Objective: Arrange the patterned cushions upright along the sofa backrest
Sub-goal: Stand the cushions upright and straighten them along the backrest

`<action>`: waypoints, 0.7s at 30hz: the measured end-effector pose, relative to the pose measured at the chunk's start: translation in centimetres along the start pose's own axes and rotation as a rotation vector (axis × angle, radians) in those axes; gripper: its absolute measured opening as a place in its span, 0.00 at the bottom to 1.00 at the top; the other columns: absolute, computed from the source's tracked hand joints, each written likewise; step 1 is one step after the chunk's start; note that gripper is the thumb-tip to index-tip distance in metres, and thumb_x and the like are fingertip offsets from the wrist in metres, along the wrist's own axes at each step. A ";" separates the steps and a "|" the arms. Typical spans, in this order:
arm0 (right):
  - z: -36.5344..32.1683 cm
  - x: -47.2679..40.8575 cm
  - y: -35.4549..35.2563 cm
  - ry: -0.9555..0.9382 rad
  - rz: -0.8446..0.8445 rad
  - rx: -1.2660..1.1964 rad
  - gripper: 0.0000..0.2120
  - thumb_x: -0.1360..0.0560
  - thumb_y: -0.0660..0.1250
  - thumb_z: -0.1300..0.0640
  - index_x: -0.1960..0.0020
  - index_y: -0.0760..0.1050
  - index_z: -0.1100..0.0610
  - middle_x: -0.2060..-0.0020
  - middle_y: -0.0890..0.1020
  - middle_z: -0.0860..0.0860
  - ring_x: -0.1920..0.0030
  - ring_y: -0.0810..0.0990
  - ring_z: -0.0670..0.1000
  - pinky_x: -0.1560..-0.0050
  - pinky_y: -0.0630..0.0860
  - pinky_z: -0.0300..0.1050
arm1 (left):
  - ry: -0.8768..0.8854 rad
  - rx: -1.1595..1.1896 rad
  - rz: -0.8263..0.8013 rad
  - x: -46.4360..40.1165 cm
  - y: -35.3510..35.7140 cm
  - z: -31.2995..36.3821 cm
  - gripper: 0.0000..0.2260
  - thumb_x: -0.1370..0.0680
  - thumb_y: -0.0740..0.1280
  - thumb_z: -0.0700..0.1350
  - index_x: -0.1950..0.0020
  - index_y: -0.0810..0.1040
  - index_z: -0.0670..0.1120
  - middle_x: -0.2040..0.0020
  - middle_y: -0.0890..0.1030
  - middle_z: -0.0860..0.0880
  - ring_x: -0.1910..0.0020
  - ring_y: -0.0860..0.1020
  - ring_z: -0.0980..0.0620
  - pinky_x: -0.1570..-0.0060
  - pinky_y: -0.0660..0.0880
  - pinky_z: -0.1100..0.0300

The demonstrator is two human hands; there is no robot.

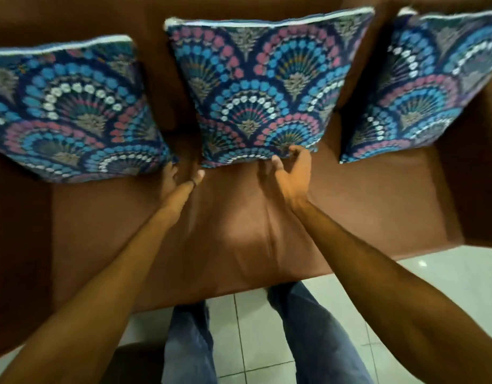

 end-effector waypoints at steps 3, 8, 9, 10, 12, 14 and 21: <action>2.3 -4.7 -2.6 0.109 -0.075 -0.096 0.54 0.38 0.82 0.40 0.22 0.61 0.57 0.27 0.69 0.56 0.25 0.70 0.57 0.21 0.69 0.56 | 0.045 0.005 -0.108 -2.0 3.4 3.8 0.55 0.27 0.82 0.42 0.12 0.47 0.53 0.13 0.57 0.45 0.14 0.59 0.46 0.19 0.65 0.49; 1.7 -10.7 -5.0 0.111 -0.209 -0.219 0.69 0.41 0.90 0.54 0.16 0.46 0.56 0.19 0.62 0.56 0.22 0.65 0.48 0.20 0.68 0.54 | 0.171 -0.185 -0.153 -4.4 5.3 9.4 0.66 0.42 0.90 0.51 0.14 0.52 0.56 0.15 0.63 0.51 0.17 0.63 0.49 0.18 0.66 0.50; 1.6 -11.5 -5.0 0.103 -0.275 -0.253 0.67 0.39 0.88 0.60 0.15 0.45 0.56 0.18 0.62 0.56 0.23 0.66 0.47 0.21 0.68 0.52 | 0.175 -0.213 -0.141 -4.4 5.8 10.0 0.63 0.41 0.89 0.48 0.14 0.54 0.54 0.16 0.65 0.51 0.18 0.65 0.50 0.19 0.66 0.51; 1.3 -12.1 -5.1 0.078 -0.335 -0.270 0.65 0.38 0.87 0.63 0.15 0.46 0.55 0.19 0.64 0.55 0.23 0.68 0.48 0.22 0.70 0.53 | 0.176 -0.220 -0.131 -4.3 6.3 10.4 0.61 0.40 0.89 0.45 0.15 0.56 0.52 0.17 0.66 0.51 0.19 0.66 0.50 0.19 0.67 0.50; 1.3 -12.7 -5.2 0.023 -0.385 -0.283 0.61 0.38 0.87 0.65 0.16 0.53 0.54 0.22 0.70 0.53 0.24 0.73 0.50 0.26 0.76 0.57 | 0.191 -0.183 -0.118 -4.0 6.9 10.3 0.59 0.40 0.89 0.43 0.17 0.59 0.51 0.21 0.70 0.51 0.23 0.69 0.51 0.20 0.69 0.48; 1.6 -12.9 -5.3 -0.003 -0.370 -0.296 0.57 0.38 0.87 0.65 0.18 0.57 0.56 0.25 0.74 0.52 0.26 0.76 0.51 0.29 0.79 0.56 | 0.234 -0.160 -0.112 -3.7 7.0 9.8 0.59 0.43 0.89 0.46 0.18 0.61 0.50 0.22 0.72 0.52 0.23 0.71 0.51 0.21 0.71 0.47; 1.8 -13.1 -5.3 -0.061 -0.294 -0.342 0.56 0.37 0.87 0.64 0.19 0.58 0.58 0.26 0.74 0.54 0.26 0.76 0.51 0.30 0.80 0.50 | 0.332 -0.139 -0.132 -4.1 7.2 10.2 0.56 0.39 0.89 0.42 0.18 0.61 0.49 0.23 0.73 0.51 0.22 0.71 0.52 0.21 0.71 0.49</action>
Point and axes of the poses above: each hand's wrist, its own x-axis away from the middle knuckle, its own y-axis out of the palm, z = x × y, the point moved 4 cm from there along -x, towards the middle knuckle
